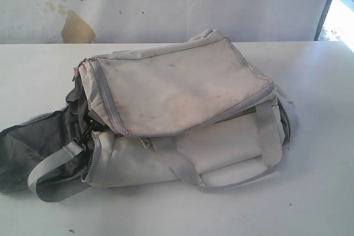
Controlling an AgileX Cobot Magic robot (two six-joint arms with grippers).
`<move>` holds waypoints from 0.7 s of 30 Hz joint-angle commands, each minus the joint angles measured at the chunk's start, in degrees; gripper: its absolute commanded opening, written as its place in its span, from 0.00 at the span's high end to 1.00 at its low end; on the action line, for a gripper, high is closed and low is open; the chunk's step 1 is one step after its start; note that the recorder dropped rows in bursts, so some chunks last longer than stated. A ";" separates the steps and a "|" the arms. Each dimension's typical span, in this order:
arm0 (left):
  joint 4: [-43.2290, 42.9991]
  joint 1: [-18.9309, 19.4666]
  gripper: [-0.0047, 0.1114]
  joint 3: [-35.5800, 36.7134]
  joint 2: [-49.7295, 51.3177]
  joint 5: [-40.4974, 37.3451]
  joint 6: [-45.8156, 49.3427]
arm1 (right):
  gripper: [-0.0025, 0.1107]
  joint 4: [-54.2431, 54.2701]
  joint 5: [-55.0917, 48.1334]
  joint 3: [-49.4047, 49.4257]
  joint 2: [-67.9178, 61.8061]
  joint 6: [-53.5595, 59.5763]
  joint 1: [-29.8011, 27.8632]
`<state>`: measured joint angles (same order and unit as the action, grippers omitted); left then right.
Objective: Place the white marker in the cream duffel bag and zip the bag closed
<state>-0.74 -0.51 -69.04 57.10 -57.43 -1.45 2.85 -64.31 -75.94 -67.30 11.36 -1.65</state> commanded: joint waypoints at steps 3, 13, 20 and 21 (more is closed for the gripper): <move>-3.41 -0.16 0.96 -0.02 -13.24 0.36 0.07 | 0.98 -0.35 0.08 0.06 14.10 1.51 -0.40; -4.24 -0.16 0.96 -0.02 -31.57 -1.65 -0.04 | 0.98 -0.03 -3.42 0.06 33.06 1.24 -0.40; -4.24 -0.16 0.96 -0.02 -41.28 -3.87 -0.04 | 0.98 -1.36 -2.53 0.06 43.62 -1.29 -0.40; -4.50 -0.16 0.96 -0.02 -42.31 -4.22 -0.04 | 0.98 -1.36 -2.76 0.06 45.23 -2.02 -0.40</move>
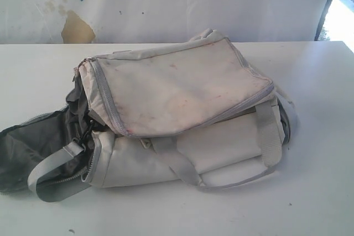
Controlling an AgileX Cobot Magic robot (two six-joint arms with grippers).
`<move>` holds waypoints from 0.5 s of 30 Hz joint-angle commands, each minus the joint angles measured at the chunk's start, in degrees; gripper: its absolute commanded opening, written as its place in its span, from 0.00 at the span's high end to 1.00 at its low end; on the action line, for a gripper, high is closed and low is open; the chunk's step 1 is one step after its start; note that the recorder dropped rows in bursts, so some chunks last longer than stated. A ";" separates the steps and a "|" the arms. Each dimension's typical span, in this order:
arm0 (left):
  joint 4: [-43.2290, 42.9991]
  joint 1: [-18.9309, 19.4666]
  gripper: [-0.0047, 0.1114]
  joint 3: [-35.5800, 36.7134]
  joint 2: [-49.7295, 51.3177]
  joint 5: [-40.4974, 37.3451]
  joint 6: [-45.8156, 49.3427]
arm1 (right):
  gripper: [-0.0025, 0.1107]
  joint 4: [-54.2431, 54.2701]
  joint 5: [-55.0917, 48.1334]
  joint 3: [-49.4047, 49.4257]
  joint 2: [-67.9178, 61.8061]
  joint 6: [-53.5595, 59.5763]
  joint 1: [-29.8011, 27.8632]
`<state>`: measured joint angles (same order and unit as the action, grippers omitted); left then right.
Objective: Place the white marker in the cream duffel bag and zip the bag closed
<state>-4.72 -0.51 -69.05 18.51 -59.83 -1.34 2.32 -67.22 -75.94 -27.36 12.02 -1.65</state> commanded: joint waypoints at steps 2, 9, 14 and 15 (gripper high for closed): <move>-0.49 -0.16 0.96 -0.01 -6.19 -2.60 -0.14 | 0.98 -0.83 -1.06 0.06 8.32 -3.26 -0.40; -0.49 -0.16 0.96 -0.01 -13.82 -5.93 -0.14 | 0.98 -3.90 -2.74 0.06 18.63 -3.26 -0.15; -0.49 -0.16 0.96 -0.01 -17.86 -6.57 -0.14 | 0.98 -8.47 -2.74 0.11 25.16 -3.26 -0.07; -0.49 -0.16 0.96 -0.01 -18.39 -6.57 -0.14 | 0.98 -8.60 -2.74 0.11 26.45 -3.26 -0.07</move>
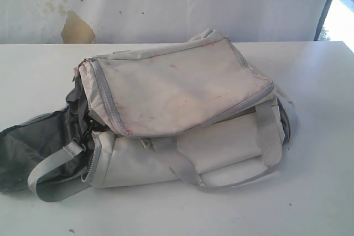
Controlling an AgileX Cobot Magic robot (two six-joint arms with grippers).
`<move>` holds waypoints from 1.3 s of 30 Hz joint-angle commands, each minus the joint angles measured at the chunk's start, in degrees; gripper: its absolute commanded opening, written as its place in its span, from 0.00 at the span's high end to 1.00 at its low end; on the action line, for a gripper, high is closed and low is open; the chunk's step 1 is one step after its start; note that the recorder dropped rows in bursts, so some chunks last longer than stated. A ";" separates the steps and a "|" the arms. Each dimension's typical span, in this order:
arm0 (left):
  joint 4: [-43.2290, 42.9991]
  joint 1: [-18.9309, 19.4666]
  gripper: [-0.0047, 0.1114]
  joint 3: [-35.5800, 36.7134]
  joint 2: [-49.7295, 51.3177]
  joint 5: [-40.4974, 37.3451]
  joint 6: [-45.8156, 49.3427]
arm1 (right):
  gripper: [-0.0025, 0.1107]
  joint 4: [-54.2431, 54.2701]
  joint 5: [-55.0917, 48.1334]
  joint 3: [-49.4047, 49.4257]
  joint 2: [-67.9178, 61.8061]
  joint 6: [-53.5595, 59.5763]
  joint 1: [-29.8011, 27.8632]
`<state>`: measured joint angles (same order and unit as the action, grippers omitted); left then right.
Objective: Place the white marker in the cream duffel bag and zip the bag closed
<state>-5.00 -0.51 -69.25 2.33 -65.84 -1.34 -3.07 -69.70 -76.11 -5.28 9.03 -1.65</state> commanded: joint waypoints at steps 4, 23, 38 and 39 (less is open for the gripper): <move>0.00 -0.16 0.96 0.06 -2.33 -0.56 -0.14 | 0.98 -4.61 -0.27 0.82 5.28 0.14 0.11; 0.27 -0.16 0.96 -4.93 -2.33 -4.13 -0.13 | 0.98 -5.68 -0.27 0.82 5.28 -0.31 3.59; 0.42 -0.16 0.96 7.44 -2.33 9.46 -0.62 | 0.98 -4.39 4.76 10.82 5.28 -3.68 6.29; 0.42 -0.16 0.96 10.13 -2.33 12.92 -0.62 | 0.98 -4.39 7.01 13.39 5.28 -5.41 6.29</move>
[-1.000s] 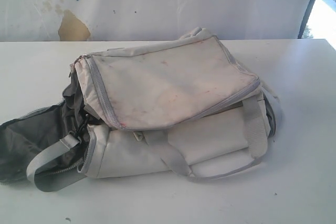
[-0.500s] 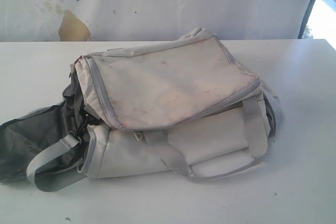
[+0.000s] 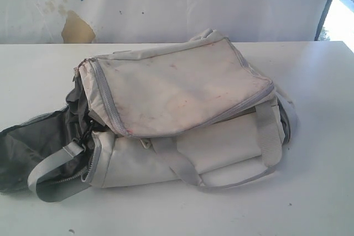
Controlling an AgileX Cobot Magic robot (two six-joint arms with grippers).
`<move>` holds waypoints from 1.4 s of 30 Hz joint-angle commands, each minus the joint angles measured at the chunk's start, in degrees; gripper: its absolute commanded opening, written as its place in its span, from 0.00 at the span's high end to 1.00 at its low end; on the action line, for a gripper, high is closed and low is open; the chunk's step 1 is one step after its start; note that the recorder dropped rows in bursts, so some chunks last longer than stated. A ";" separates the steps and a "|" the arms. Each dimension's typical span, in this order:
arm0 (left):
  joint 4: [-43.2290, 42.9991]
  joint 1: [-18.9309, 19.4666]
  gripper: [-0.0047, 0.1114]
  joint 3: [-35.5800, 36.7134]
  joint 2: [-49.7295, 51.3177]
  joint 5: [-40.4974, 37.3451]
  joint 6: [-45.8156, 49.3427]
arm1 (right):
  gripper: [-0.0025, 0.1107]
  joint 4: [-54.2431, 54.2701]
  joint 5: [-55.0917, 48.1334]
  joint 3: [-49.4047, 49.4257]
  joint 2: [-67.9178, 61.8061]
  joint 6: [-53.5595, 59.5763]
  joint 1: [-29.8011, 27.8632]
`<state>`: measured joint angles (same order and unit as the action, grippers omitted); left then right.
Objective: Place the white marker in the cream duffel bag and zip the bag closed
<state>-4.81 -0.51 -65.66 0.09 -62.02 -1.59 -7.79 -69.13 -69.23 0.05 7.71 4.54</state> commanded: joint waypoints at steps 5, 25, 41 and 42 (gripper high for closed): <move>0.33 -0.16 0.96 19.25 -0.09 21.54 -0.37 | 0.98 0.21 18.32 19.44 -0.05 -4.76 0.09; 0.44 -0.16 0.96 59.65 -0.09 57.93 0.10 | 0.98 1.78 60.60 57.06 -0.05 -6.42 0.09; 0.44 -0.16 0.96 65.66 -0.09 58.49 -0.13 | 0.98 1.98 66.53 69.23 -0.05 -6.43 0.09; 0.44 -0.16 0.96 65.66 -0.09 58.37 -0.13 | 0.98 1.98 66.53 69.23 -0.05 -6.43 0.09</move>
<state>-4.81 -0.51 -0.29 0.16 -3.19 -1.59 -6.08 -2.20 -0.38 -0.29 1.48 4.54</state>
